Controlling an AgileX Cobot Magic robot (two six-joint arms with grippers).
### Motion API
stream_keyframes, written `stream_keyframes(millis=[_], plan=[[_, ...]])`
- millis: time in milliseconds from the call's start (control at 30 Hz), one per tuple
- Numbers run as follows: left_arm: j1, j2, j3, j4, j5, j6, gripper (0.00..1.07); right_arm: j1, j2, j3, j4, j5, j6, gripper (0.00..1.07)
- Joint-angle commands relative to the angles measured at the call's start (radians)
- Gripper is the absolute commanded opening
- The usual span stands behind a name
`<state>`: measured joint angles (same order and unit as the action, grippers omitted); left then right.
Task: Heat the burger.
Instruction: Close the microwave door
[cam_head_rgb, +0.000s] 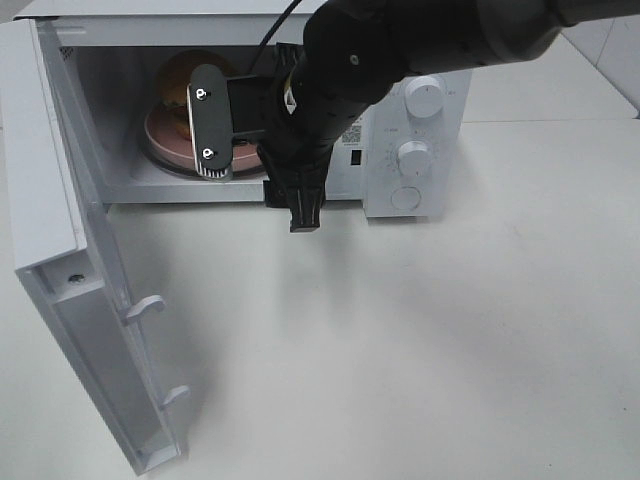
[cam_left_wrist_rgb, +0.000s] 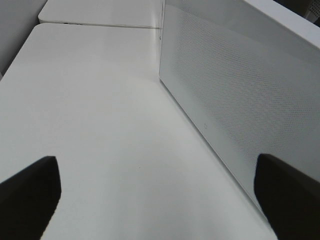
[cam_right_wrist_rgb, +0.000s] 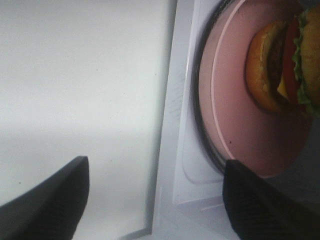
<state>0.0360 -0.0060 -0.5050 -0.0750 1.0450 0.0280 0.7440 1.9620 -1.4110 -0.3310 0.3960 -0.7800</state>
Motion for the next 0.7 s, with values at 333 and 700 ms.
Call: stream_keyframes(millis=[333,700], plan=[[-0.006,-0.02,0.002,-0.003,-0.009,-0.007,0.98,-0.002,-0.159,0.158,-0.009,0.006,0.256,0.73],[-0.006,-0.02,0.002,-0.003,-0.009,-0.007,0.98,-0.002,-0.32,0.328,-0.007,0.008,0.554,0.73]])
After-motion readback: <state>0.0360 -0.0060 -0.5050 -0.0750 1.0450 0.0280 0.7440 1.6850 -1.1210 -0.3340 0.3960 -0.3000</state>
